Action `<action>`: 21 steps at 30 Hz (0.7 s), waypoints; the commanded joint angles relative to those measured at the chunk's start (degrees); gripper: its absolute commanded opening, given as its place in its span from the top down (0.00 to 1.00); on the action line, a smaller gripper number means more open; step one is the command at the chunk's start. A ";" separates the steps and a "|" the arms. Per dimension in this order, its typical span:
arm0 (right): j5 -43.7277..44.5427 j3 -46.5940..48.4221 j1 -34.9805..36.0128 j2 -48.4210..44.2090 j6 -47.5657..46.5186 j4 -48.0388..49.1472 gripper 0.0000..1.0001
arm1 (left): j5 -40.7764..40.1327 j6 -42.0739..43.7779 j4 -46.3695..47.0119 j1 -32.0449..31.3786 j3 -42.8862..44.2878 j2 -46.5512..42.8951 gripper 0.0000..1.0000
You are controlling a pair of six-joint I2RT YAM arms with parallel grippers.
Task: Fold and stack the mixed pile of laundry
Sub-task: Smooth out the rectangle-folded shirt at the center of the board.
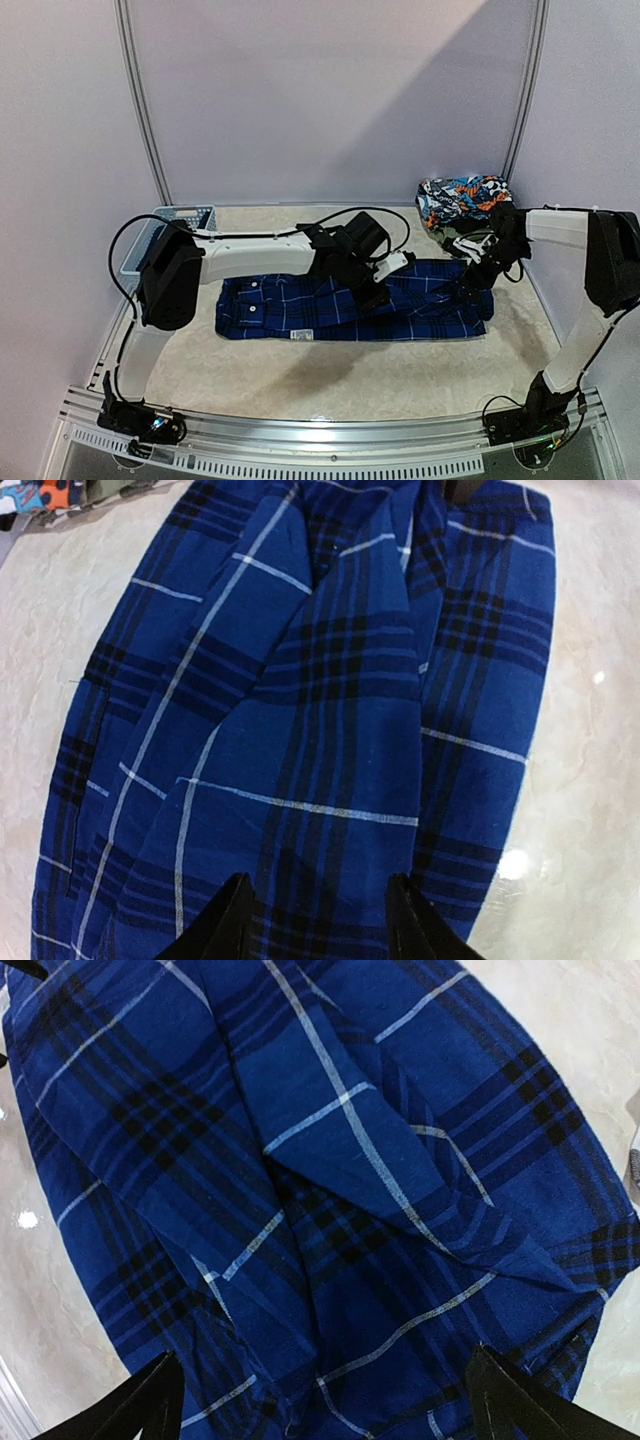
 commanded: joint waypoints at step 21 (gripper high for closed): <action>6.80 -0.77 0.53 5.28 0.94 7.86 0.59 | -12.09 10.43 3.66 -3.66 2.88 7.25 0.65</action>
